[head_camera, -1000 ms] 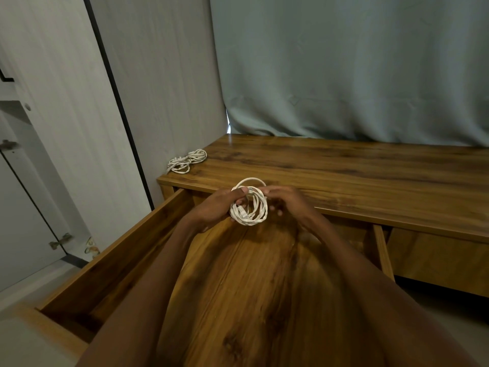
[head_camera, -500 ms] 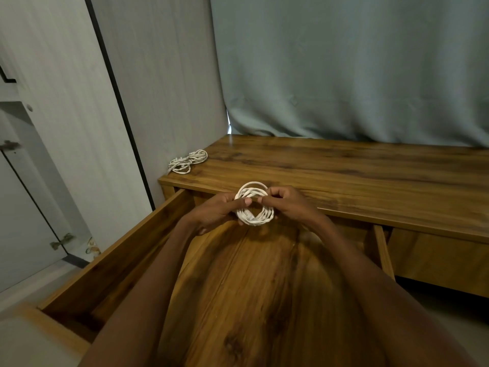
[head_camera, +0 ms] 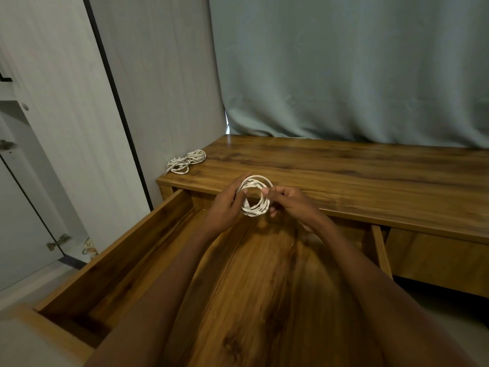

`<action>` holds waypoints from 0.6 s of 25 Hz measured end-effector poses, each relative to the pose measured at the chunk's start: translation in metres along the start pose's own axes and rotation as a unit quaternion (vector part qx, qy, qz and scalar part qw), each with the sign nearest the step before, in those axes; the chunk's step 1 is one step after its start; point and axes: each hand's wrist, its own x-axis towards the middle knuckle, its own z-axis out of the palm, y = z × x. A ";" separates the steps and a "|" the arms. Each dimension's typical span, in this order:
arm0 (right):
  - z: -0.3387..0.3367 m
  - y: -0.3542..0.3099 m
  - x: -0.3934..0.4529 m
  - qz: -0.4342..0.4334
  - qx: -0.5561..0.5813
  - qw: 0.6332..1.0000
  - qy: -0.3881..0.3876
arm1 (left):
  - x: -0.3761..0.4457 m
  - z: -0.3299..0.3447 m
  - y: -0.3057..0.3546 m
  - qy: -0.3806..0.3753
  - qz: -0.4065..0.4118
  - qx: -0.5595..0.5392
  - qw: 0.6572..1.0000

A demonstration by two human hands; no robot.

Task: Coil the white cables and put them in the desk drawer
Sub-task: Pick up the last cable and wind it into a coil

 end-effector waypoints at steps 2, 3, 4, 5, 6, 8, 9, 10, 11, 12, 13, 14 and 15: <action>-0.002 0.001 0.002 0.011 0.044 0.999 0.004 | 0.001 -0.003 -0.001 0.000 0.000 0.003 1.000; -0.003 0.002 0.003 0.004 0.047 0.999 0.010 | 0.001 -0.005 -0.001 -0.008 -0.006 0.003 1.000; -0.004 0.003 0.003 -0.010 0.037 0.999 0.018 | 0.002 -0.006 -0.001 -0.020 -0.015 0.001 1.000; -0.004 0.004 0.003 -0.029 0.020 0.999 0.029 | 0.002 -0.007 0.001 -0.033 -0.023 -0.002 0.999; -0.005 0.004 0.002 -0.048 0.004 0.998 0.047 | 0.002 -0.008 0.004 -0.045 -0.029 -0.005 0.999; -0.007 0.004 0.004 -0.086 -0.032 0.991 0.096 | 0.002 -0.006 0.009 -0.061 -0.040 -0.016 0.997; -0.009 0.005 0.006 -0.104 -0.056 0.986 0.120 | 0.002 -0.005 0.011 -0.067 -0.044 -0.020 0.997; -0.010 0.007 0.008 -0.111 -0.079 0.981 0.136 | 0.002 -0.003 0.014 -0.073 -0.044 -0.023 0.996; -0.010 0.008 0.009 -0.107 -0.090 0.979 0.146 | 0.002 -0.001 0.016 -0.078 -0.039 -0.025 0.996; -0.009 0.008 0.008 -0.101 -0.081 0.980 0.151 | 0.003 0.000 0.019 -0.081 -0.031 -0.025 0.996; -0.007 0.009 0.008 -0.095 -0.063 0.982 0.152 | 0.003 0.002 0.021 -0.082 -0.020 -0.023 0.996; -0.004 0.008 0.008 -0.094 -0.042 0.983 0.153 | 0.003 0.003 0.022 -0.079 -0.010 -0.021 0.997; 0.000 0.007 0.008 -0.094 -0.021 0.982 0.160 | 0.002 0.004 0.022 -0.073 -0.001 -0.015 0.997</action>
